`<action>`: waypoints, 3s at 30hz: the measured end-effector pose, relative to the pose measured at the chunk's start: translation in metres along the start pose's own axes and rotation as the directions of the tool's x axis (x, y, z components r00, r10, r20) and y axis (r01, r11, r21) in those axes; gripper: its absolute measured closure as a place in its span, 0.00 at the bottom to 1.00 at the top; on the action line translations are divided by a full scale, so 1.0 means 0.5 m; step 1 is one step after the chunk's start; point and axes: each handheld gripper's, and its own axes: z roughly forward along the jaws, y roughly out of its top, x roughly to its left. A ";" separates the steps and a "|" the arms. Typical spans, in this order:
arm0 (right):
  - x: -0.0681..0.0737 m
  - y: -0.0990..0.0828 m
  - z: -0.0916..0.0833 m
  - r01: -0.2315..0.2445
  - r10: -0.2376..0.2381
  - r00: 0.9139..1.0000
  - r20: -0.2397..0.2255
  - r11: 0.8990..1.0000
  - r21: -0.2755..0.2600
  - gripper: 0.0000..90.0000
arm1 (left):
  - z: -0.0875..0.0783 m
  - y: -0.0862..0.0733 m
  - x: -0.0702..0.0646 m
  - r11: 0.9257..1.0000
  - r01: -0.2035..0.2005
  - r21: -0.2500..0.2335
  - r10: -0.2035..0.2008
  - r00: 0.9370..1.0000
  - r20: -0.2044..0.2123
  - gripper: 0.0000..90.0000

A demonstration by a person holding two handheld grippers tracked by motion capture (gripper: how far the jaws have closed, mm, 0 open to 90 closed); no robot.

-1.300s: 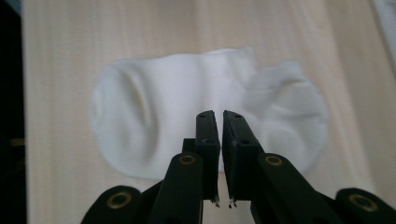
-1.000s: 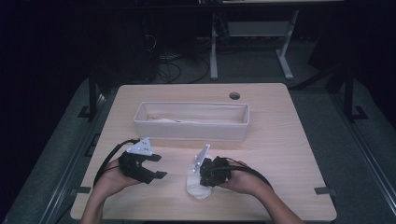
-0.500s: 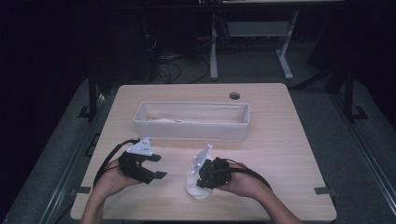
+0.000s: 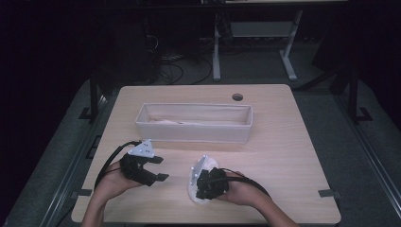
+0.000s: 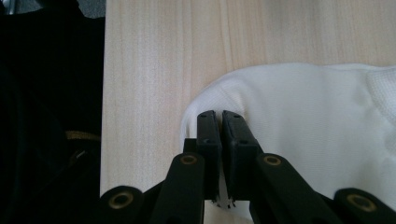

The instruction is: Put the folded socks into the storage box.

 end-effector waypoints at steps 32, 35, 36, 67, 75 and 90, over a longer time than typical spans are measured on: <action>-0.126 0.014 -0.019 -0.103 0.106 0.979 0.174 0.994 -0.026 0.96 | -0.003 -0.001 0.001 1.000 -0.003 -0.006 0.003 1.000 -0.001 0.39; -0.135 0.011 -0.008 -0.113 0.114 0.978 0.172 0.993 -0.016 0.96 | 0.001 0.001 -0.001 1.000 -0.007 0.003 0.007 1.000 0.004 0.39; -0.137 0.010 -0.005 -0.115 0.115 0.979 0.170 0.993 -0.013 0.96 | 0.003 0.001 -0.002 1.000 -0.005 0.001 0.005 1.000 0.006 0.39; 0.018 -0.026 -0.057 0.061 -0.053 0.995 0.083 0.993 -0.102 0.61 | 0.094 0.043 0.004 0.999 -0.036 0.031 0.033 0.996 0.084 0.60; 0.038 -0.037 -0.041 0.073 -0.065 0.993 0.094 0.993 -0.089 0.63 | 0.126 0.060 0.007 0.999 -0.035 0.033 0.031 0.993 0.116 0.68; 0.041 -0.043 -0.008 0.105 -0.100 0.990 0.099 0.994 -0.040 0.64 | 0.165 0.073 0.005 0.996 -0.053 0.071 0.041 0.987 0.153 0.74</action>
